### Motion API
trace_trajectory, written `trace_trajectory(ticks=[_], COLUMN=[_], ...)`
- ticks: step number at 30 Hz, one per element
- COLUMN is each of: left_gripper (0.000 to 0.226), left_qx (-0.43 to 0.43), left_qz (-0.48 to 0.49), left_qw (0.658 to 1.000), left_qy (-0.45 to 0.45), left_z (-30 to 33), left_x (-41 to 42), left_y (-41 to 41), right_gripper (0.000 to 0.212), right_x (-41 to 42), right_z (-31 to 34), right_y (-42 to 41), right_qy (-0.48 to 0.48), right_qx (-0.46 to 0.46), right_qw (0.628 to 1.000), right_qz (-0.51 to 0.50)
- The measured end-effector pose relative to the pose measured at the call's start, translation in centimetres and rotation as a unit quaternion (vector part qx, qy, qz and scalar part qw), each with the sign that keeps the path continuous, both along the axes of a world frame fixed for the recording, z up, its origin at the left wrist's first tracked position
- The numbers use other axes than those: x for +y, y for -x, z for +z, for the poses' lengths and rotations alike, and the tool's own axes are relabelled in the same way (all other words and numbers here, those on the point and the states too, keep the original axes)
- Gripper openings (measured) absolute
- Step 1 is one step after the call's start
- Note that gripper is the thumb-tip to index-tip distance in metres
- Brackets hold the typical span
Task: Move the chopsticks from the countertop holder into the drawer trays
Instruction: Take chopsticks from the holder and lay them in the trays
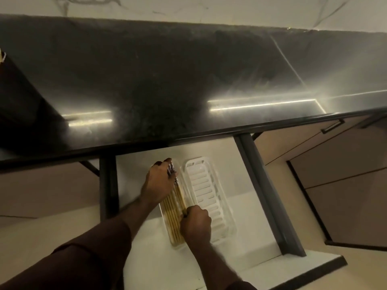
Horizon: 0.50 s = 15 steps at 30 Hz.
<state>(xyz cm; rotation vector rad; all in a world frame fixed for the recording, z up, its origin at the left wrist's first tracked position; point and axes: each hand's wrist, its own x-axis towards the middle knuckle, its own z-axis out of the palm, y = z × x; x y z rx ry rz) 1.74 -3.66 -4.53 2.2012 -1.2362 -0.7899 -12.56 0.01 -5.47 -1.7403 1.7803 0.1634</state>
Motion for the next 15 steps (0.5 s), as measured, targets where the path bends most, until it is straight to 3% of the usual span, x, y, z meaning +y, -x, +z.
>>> trace_trajectory(ticks=[6,11,15], left_gripper=[0.056,0.052,0.042], left_qx=[-0.053,-0.045,-0.119], left_qz=[-0.042,-0.108,-0.191], left_qw=[0.996,0.988,0.964], left_qy=[-0.056,-0.097,-0.146], left_z=[-1.9,-3.0,-3.6], left_x=[0.0,0.4,0.7], left_y=[0.7,0.9,0.7], right_gripper=[0.019,0.020,0.023], right_x=[-0.1,-0.1,-0.2], right_z=[-0.9,-1.6,-1.9], right_y=[-0.3,-0.8,-1.3], right_qy=[0.006,0.002,0.004], right_qx=[0.031,0.044,0.055], right_qw=[0.999,0.999,0.998], right_qz=[0.022,0.027,0.041])
